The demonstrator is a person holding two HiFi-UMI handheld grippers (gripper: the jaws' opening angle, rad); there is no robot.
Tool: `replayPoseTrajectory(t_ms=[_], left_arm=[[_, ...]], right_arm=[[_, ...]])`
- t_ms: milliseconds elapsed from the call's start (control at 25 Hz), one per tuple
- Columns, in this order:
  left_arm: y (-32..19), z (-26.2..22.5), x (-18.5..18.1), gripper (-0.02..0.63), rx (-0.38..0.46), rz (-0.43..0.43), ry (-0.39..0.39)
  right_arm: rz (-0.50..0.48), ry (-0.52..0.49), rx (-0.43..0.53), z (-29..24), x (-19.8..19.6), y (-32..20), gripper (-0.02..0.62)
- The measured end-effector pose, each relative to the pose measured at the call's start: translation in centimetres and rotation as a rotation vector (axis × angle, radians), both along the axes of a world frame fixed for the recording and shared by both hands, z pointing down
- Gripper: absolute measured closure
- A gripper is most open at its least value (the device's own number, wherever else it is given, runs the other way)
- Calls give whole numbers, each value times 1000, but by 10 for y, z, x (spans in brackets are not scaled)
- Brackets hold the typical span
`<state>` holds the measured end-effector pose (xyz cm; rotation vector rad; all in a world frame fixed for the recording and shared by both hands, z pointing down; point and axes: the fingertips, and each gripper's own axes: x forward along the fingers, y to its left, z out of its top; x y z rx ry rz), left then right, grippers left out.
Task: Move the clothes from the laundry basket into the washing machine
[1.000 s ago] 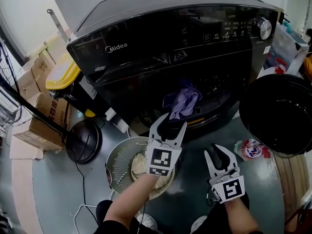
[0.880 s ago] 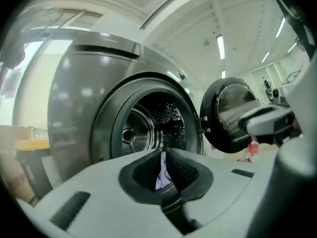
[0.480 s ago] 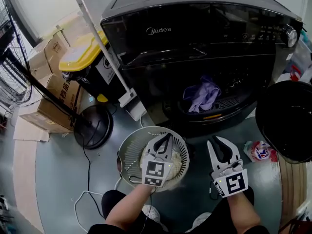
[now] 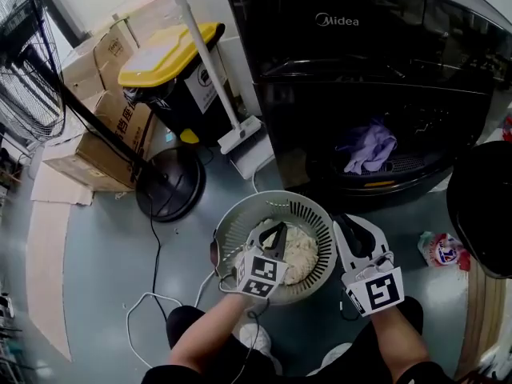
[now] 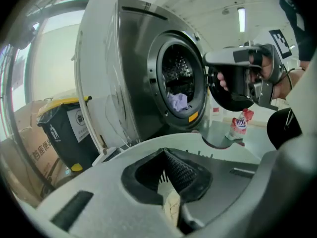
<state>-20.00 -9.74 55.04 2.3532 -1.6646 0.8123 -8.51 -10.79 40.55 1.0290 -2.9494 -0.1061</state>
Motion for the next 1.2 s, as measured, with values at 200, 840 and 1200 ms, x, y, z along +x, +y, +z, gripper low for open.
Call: replayPoseTrajectory(t_ms=[200,840,1200], left_arm=[[0,56,-2,582,-196,111,-50],[34,285,17,204,-811,561,-428],[34,323,16,202,-920,535,-339]], right_arm=[[-18,12,-12,14,-12,2,551],[-44,48,13,46,-9,5,560],[-48,73,-10,52,4,4,586]])
